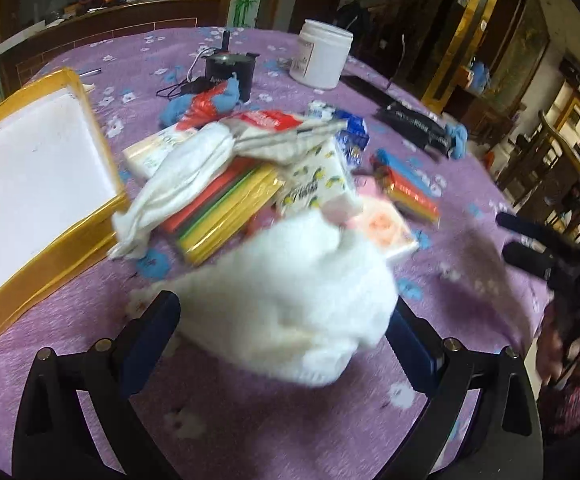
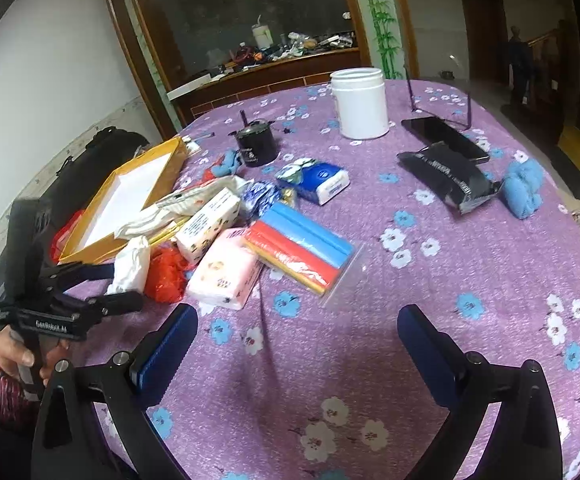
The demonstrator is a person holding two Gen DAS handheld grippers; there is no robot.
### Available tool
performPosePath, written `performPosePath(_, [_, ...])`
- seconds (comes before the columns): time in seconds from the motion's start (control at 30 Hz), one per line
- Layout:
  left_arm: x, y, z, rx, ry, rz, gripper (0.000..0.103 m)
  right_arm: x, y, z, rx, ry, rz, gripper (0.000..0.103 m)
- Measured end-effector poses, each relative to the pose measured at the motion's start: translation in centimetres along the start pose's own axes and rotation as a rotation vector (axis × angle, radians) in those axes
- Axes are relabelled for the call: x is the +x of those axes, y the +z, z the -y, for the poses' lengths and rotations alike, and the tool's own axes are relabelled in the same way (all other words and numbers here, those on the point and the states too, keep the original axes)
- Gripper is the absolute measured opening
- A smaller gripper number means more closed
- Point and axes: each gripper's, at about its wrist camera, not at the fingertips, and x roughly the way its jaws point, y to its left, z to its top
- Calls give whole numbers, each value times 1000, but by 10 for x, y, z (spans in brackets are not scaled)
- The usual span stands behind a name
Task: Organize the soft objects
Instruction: 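Carry the white cloth toward the yellow-rimmed tray while the right gripper grasps the red plastic bag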
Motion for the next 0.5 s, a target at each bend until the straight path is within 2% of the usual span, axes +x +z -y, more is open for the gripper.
performPosePath(0.07, [-1, 3, 2, -10, -11, 26, 80, 0, -1, -2, -4, 3, -2, 101])
performPosePath(0.1, [0, 4, 3, -9, -9, 20, 55, -1, -2, -3, -5, 4, -1, 101])
performPosePath(0.13, [1, 4, 3, -11, -4, 9, 46, -1, -2, -5, -5, 3, 1, 101])
performPosePath(0.17, [2, 4, 2, -17, -9, 10, 46, -2, -2, -6, -5, 4, 0, 101])
performPosePath(0.3, [-13, -3, -6, -31, -53, 49, 24, 1, -1, -16, -27, 8, -19, 101])
performPosePath(0.4, [-33, -6, -20, -49, -73, 105, 24, 6, 1, -28, -59, 22, -44, 101])
performPosePath(0.5, [-45, -6, -42, -94, -37, 147, 24, 17, 7, -52, -104, 53, -83, 100])
